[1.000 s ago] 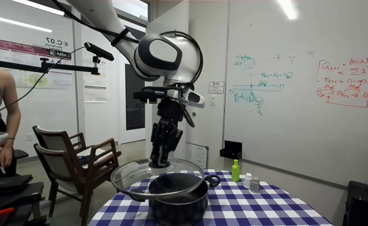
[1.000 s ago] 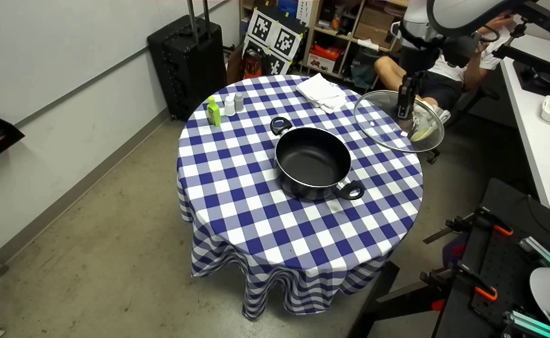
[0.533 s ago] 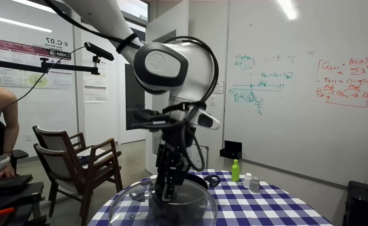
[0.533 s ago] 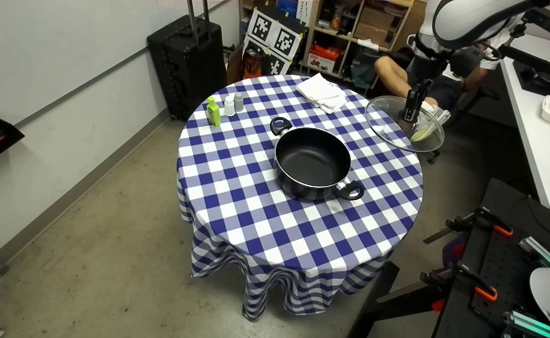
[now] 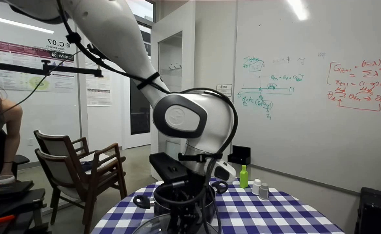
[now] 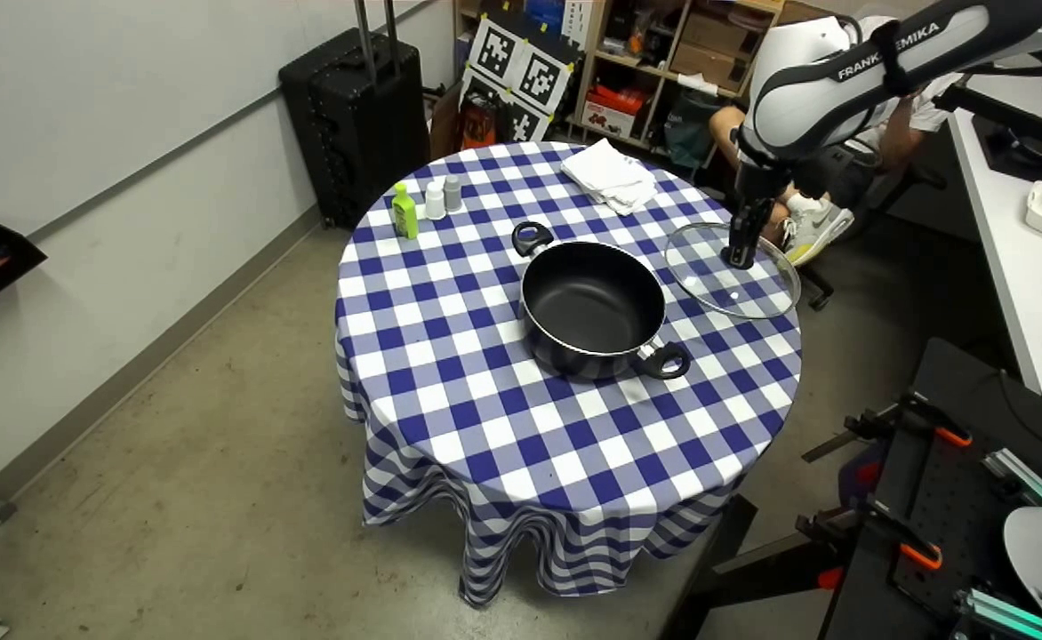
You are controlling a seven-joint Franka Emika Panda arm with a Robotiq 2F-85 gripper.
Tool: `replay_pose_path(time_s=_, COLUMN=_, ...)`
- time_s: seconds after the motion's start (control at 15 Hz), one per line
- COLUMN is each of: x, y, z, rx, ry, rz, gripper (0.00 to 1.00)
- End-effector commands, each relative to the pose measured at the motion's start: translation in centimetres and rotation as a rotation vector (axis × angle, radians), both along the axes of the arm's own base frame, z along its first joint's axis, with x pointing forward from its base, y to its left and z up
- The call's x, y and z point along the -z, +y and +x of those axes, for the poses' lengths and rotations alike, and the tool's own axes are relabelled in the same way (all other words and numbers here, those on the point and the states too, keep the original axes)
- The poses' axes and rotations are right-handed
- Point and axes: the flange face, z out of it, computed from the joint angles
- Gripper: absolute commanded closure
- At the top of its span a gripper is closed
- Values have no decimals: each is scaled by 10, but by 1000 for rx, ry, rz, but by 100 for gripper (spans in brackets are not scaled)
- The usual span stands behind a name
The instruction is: Take the lid off the pot
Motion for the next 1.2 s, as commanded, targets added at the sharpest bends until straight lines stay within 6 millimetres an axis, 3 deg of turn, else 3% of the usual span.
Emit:
replay_pose_path(time_s=0.0, x=16, y=-11, z=23, rx=27, ry=2, rz=-23, gripper=75)
replay_pose_path(time_s=0.47, x=50, y=-28, z=39, rx=55, ry=-7, rz=-34, gripper=75)
replay_pose_path(time_s=0.8, x=64, y=-44, z=37, rx=86, ry=-9, rz=-41, gripper=75)
replay_pose_path(time_s=1.13, x=77, y=-46, z=38, rx=115, ry=15, rz=-87, gripper=75)
